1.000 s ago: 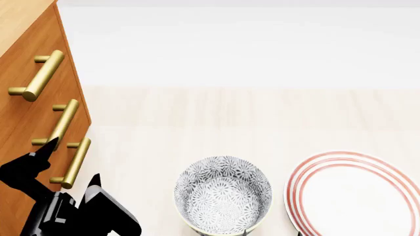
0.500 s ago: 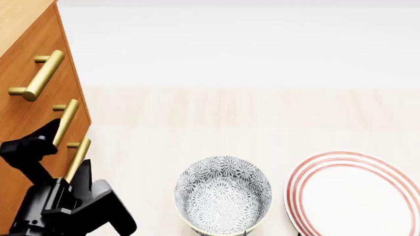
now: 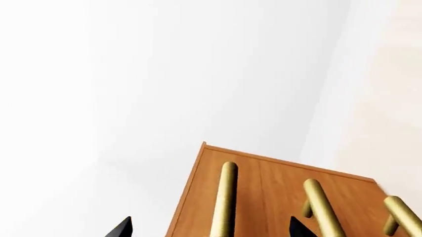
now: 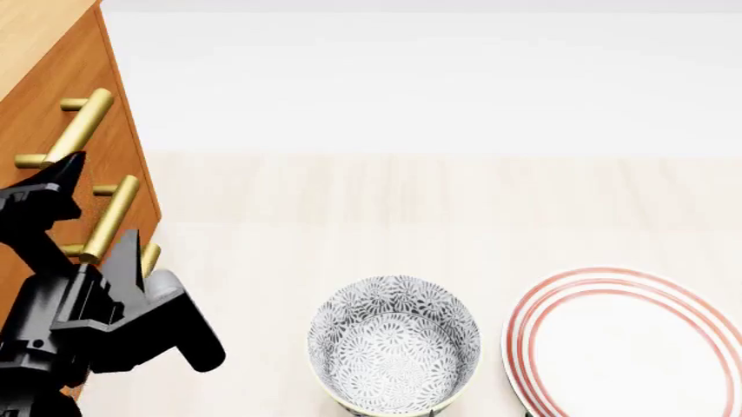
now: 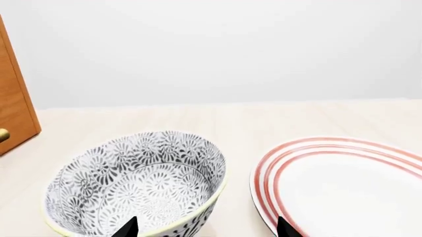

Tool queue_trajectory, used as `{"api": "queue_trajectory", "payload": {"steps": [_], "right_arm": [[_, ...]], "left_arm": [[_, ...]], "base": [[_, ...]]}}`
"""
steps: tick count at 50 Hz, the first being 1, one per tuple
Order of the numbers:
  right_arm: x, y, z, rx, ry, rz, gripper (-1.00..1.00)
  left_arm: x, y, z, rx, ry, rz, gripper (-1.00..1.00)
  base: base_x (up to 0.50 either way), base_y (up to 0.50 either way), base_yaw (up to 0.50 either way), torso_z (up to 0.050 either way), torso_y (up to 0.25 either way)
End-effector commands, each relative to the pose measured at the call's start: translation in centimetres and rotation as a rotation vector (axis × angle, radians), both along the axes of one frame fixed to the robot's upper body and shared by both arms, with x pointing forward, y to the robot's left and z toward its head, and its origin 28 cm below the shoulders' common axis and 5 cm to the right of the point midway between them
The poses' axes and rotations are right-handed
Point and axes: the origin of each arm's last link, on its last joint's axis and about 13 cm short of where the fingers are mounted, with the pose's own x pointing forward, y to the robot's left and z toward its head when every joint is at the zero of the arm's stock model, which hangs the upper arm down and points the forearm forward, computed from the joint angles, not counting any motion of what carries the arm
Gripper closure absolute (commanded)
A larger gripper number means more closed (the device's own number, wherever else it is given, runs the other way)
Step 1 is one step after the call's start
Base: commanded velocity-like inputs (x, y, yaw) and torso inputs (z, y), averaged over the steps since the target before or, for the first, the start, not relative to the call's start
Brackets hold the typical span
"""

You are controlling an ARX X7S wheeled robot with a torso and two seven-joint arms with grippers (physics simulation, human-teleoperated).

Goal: Open the top drawer of the cabinet.

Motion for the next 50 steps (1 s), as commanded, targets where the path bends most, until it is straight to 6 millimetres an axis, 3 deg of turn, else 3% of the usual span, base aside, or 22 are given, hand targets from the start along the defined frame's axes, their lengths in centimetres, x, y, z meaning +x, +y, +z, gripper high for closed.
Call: {"api": "queue_trajectory", "payload": {"steps": [1, 22, 50], "right_arm": [[0.1, 0.0, 0.1, 0.001, -0.013, 0.001, -1.00], [0.3, 0.0, 0.1, 0.008, -0.012, -0.008, -1.00], [0.2, 0.0, -0.1, 0.007, -0.004, 0.001, -1.00]], "left_arm": [[0.7, -0.4, 1.7, 0.023, -0.017, -0.014, -1.00], [3.5, 0.1, 4.1, -0.075, -0.031, 0.071, -1.00], [5.4, 0.4, 2.9, -0.098, 0.075, 0.118, -1.00]], "base": [[0.00, 0.00, 0.00, 0.000, 0.000], [0.00, 0.00, 0.00, 0.000, 0.000], [0.00, 0.00, 0.00, 0.000, 0.000]]}}
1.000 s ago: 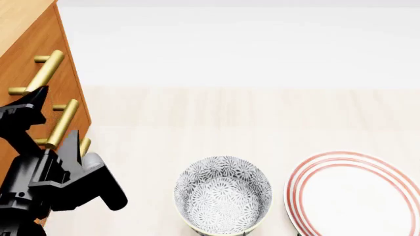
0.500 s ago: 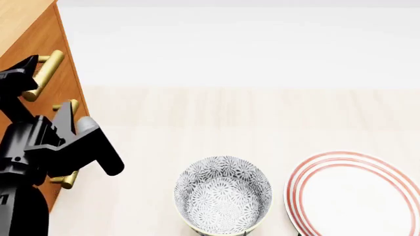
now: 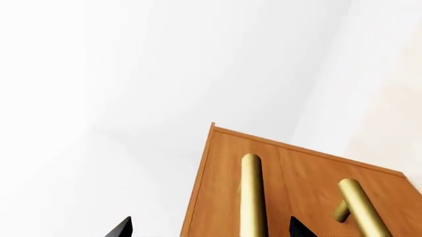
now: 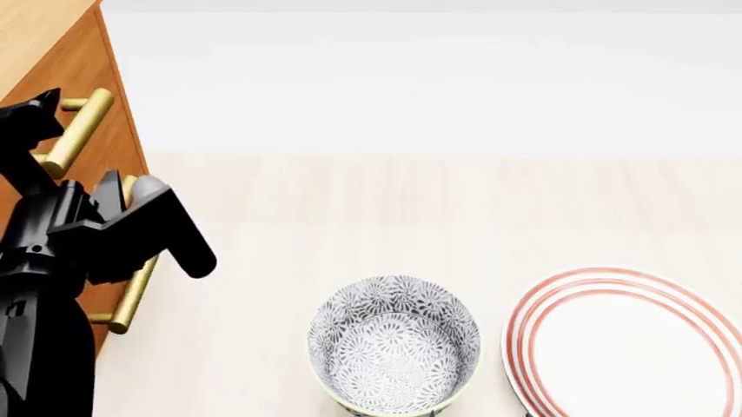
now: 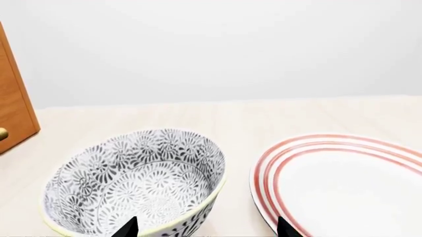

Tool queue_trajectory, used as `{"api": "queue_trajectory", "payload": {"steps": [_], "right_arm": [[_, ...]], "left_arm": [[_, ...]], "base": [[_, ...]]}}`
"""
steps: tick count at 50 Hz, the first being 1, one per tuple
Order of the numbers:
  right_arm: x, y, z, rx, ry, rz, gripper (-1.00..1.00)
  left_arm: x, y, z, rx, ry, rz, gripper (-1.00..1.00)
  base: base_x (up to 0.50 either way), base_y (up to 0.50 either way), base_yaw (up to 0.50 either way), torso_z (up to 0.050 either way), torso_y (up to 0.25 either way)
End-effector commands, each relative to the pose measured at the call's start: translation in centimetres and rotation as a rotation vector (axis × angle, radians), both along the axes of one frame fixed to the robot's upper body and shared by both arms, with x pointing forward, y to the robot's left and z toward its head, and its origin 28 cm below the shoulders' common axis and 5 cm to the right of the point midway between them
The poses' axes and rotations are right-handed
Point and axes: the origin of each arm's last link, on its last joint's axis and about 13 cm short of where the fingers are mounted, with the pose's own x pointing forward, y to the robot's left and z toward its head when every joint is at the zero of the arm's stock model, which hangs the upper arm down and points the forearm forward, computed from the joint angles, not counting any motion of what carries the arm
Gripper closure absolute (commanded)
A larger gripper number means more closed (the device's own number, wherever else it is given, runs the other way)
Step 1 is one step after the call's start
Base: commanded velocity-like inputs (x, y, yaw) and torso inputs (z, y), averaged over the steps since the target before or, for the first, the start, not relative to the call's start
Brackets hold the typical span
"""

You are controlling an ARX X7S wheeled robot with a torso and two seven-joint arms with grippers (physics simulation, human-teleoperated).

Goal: Open the top drawer of the cabinet.

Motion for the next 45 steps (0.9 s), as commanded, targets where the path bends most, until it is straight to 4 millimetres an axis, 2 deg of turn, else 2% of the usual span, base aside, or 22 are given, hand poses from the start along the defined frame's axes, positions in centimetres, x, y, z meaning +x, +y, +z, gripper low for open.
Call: {"api": "queue_trajectory", "payload": {"steps": [1, 12, 34, 45], "right_arm": [[0.1, 0.1, 0.0, 0.002, -0.013, 0.003, -1.00], [0.1, 0.1, 0.0, 0.002, -0.009, 0.006, -1.00], [0.2, 0.0, -0.2, 0.008, 0.002, 0.007, -1.00], [0.2, 0.1, -0.3, 0.012, 0.010, 0.009, -1.00]], "left_arm": [[0.8, -0.1, -0.1, -0.032, 0.043, 0.004, -1.00], [1.3, 0.4, -0.2, -0.037, 0.046, 0.035, -1.00], [1.6, 1.0, -1.9, -0.016, 0.082, 0.057, -1.00], [1.9, 1.5, -1.8, -0.019, 0.065, 0.084, -1.00]], "base": [[0.00, 0.00, 0.00, 0.000, 0.000], [0.00, 0.00, 0.00, 0.000, 0.000], [0.00, 0.00, 0.00, 0.000, 0.000], [0.00, 0.00, 0.00, 0.000, 0.000]]}}
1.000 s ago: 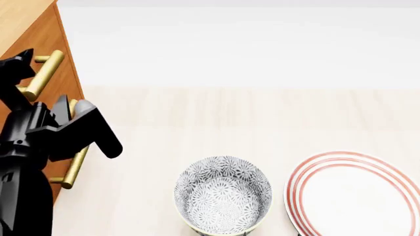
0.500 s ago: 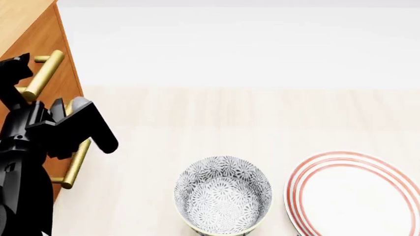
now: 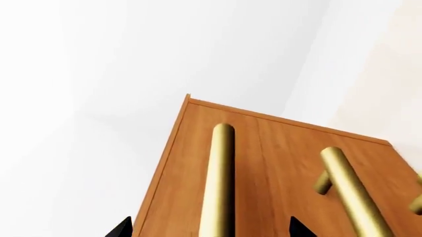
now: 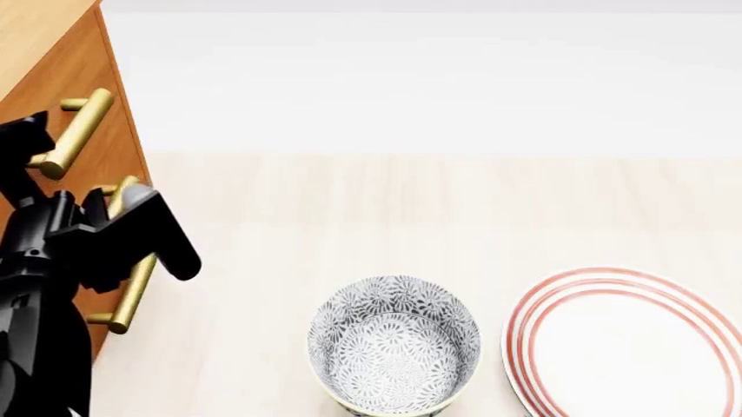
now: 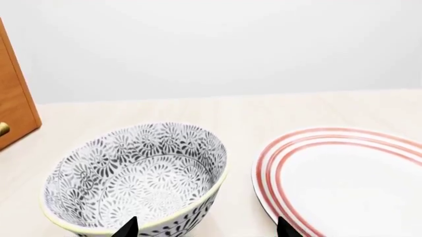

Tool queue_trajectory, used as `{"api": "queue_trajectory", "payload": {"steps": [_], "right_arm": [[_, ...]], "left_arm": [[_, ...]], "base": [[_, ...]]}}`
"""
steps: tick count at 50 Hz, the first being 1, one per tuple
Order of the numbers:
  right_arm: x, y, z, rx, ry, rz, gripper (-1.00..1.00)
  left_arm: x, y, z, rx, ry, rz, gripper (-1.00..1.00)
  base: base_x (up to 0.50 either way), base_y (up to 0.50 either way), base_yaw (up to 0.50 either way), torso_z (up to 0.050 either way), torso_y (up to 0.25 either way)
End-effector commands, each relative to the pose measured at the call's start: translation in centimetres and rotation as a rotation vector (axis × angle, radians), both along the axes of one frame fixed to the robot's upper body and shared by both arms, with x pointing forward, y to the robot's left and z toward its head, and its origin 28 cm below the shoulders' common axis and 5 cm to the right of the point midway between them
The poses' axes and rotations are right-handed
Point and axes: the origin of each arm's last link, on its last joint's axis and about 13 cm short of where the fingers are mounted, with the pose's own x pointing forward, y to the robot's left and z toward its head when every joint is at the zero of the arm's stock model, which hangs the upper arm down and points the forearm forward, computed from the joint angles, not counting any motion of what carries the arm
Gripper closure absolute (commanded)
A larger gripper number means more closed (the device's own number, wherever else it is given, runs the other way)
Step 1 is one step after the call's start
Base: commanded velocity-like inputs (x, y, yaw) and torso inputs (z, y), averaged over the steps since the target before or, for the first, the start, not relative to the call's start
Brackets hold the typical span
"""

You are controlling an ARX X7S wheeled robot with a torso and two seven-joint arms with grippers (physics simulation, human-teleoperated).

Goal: Open the top drawer of the cabinet.

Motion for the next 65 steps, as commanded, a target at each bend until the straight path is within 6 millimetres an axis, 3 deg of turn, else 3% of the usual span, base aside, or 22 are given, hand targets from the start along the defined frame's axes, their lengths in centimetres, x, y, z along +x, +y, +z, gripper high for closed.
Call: {"api": "queue_trajectory", "payload": {"steps": [1, 45, 46, 65], "right_arm": [[0.2, 0.1, -0.1, 0.005, -0.009, 0.003, -1.00], [0.3, 0.0, 0.0, 0.016, 0.008, 0.000, -1.00], [0.3, 0.0, -0.1, 0.016, 0.009, 0.000, -1.00], [0.2, 0.1, -0.3, 0.014, 0.017, 0.006, -1.00]], "left_arm": [[0.4, 0.1, 0.1, -0.016, -0.002, 0.011, -1.00], [1.7, 0.3, -0.7, -0.022, -0.043, 0.034, -1.00], [1.8, 0.4, -0.6, -0.025, -0.056, 0.037, 1.00], [1.6, -0.4, -0.7, -0.005, -0.054, -0.003, 1.00]], "base": [[0.00, 0.00, 0.00, 0.000, 0.000], [0.00, 0.00, 0.00, 0.000, 0.000], [0.00, 0.00, 0.00, 0.000, 0.000], [0.00, 0.00, 0.00, 0.000, 0.000]]}}
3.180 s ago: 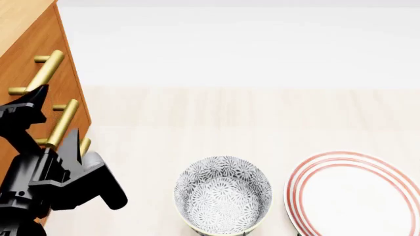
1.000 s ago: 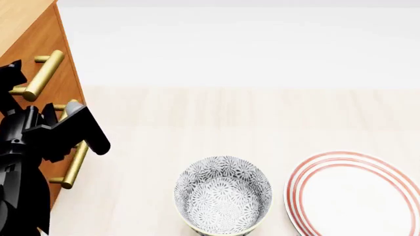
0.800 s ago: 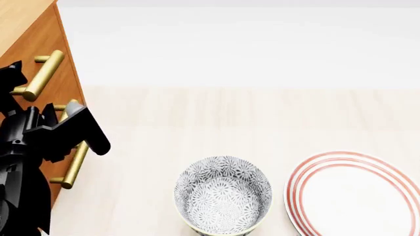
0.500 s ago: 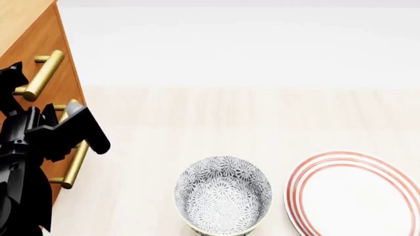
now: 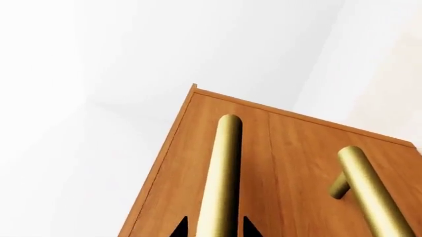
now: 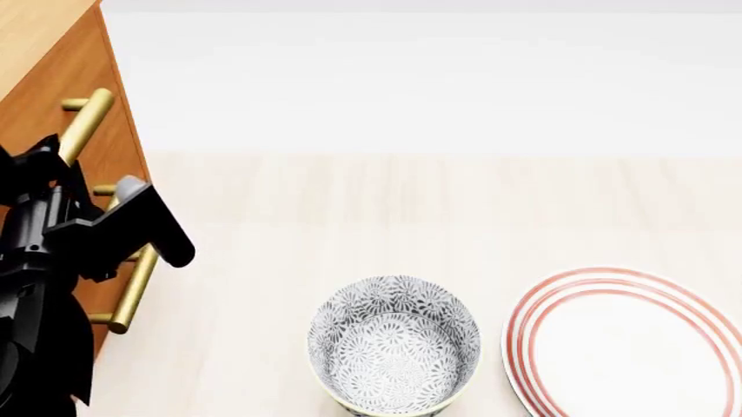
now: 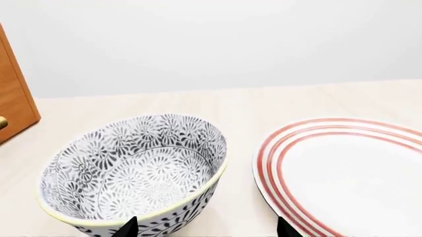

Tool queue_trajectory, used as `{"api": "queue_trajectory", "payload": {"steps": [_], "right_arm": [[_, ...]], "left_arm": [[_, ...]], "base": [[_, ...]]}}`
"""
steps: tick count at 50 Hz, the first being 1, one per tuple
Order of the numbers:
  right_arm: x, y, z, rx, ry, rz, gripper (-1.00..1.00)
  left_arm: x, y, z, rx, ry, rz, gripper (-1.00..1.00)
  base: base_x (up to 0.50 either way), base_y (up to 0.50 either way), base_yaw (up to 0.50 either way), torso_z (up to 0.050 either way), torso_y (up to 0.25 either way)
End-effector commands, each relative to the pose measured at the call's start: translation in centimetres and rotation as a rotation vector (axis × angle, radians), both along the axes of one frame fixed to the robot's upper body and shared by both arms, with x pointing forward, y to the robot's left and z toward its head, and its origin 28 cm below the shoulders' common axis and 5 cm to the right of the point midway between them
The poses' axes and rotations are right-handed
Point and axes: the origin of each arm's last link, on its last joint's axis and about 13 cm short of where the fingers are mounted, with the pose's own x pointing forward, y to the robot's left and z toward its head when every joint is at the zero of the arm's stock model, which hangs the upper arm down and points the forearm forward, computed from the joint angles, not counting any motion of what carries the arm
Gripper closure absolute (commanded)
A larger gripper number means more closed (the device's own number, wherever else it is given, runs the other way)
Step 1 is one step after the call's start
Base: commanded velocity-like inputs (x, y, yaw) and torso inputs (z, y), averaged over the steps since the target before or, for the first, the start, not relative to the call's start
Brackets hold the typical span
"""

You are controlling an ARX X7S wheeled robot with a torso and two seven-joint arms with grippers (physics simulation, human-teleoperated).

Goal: Open the top drawer of the cabinet.

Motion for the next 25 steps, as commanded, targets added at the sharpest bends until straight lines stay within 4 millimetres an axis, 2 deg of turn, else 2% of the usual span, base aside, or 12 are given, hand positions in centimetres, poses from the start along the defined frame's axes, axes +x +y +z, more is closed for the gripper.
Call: {"api": "queue_trajectory", "payload": {"steps": [1, 25], "right_arm": [[0.2, 0.1, 0.0, 0.003, -0.011, 0.004, -1.00], [0.0, 0.2, 0.1, 0.003, -0.012, 0.018, -1.00]], "left_arm": [[0.2, -1.3, 0.4, 0.008, -0.007, -0.045, 1.00], [0.2, -5.8, 1.1, 0.022, -0.022, -0.190, 1.00]], "base": [[0.00, 0.00, 0.00, 0.000, 0.000], [0.01, 0.00, 0.00, 0.000, 0.000]]}}
